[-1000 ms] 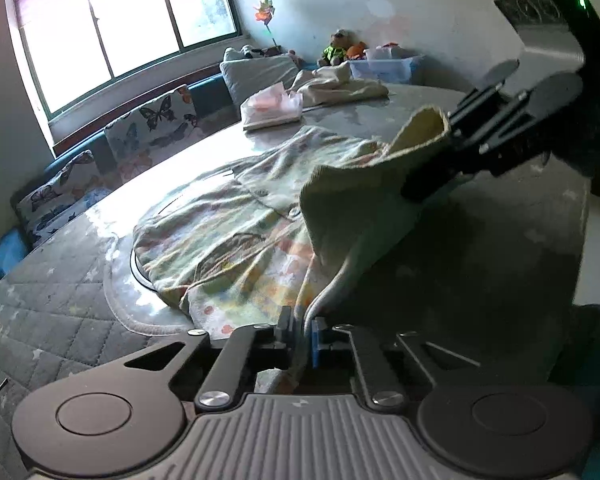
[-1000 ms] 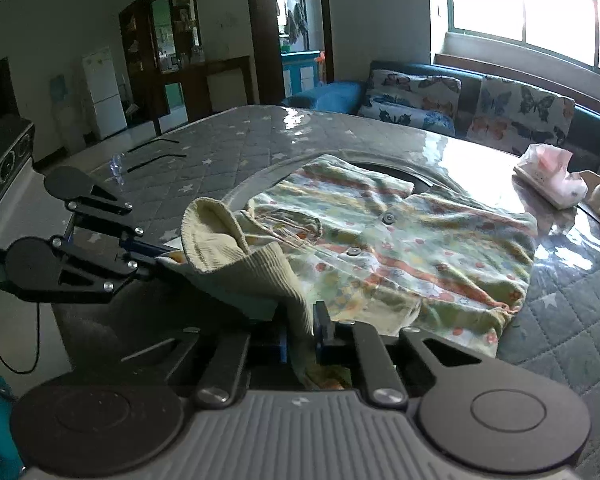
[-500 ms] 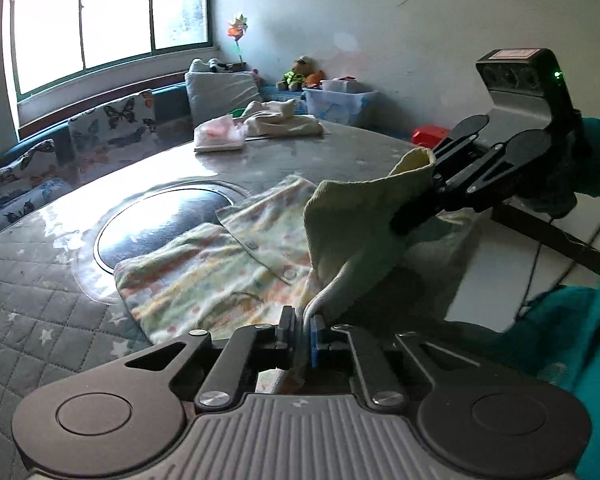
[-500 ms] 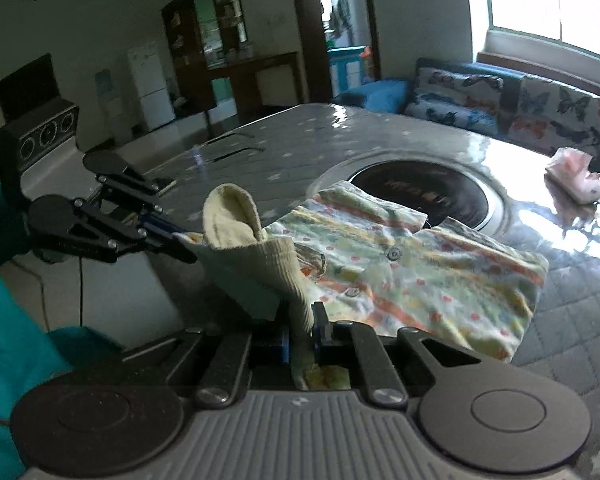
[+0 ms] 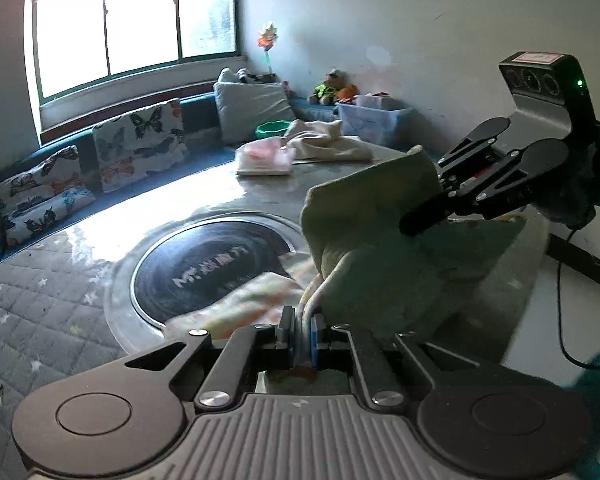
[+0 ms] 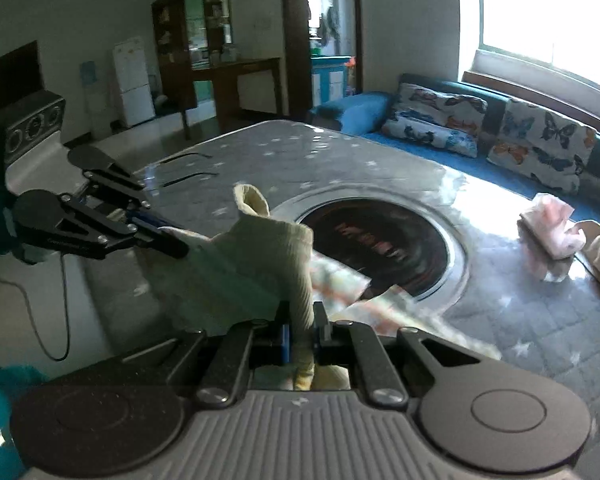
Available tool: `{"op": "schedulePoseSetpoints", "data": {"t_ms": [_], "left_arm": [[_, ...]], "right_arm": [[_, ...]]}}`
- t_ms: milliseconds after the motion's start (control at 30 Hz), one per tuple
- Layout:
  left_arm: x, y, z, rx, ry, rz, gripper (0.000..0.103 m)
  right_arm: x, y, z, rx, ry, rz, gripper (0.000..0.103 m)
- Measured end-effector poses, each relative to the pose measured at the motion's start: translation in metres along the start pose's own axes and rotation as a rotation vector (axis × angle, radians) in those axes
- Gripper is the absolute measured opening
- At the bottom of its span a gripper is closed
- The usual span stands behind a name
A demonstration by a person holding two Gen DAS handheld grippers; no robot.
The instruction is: Fold clothes
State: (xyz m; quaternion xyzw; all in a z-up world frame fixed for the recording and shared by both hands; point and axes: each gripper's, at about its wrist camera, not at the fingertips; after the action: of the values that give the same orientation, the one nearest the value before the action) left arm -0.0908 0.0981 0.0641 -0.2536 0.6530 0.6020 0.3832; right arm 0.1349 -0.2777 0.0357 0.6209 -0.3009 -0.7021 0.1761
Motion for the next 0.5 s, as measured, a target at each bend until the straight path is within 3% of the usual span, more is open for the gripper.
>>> {"op": "schedulePoseSetpoints", "data": {"t_ms": [167,367,467,500], "left_arm": [[-0.016,-0.043,0.034,-0.028,0.029,0.036,0.008],[-0.012,-0.099,0.068,-0.050,0.119,0.113,0.008],[-0.005,-0.112,0.074,-0.058,0.147,0.134,0.008],[-0.003,-0.114,0.075,-0.058,0.156,0.140,0.008]], "right_arm": [[-0.018,-0.042,-0.032,0.042,-0.012,0.025,0.009],[-0.020,-0.096,-0.057,0.100,-0.036,0.074,0.009],[-0.013,-0.115,-0.062,0.139,-0.035,0.093,0.011],[-0.011,-0.120,-0.065,0.152,-0.036,0.099,0.018]]}}
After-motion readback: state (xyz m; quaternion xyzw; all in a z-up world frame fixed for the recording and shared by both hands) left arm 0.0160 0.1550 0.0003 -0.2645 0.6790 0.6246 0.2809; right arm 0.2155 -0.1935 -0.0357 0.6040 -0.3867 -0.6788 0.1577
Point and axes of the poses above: each gripper's, at about its wrist camera, not at the fingertips, and y roughly against the way its jaws point, z to its left, x to its underside, and after that the axes turned 1 degree about y, right-handed
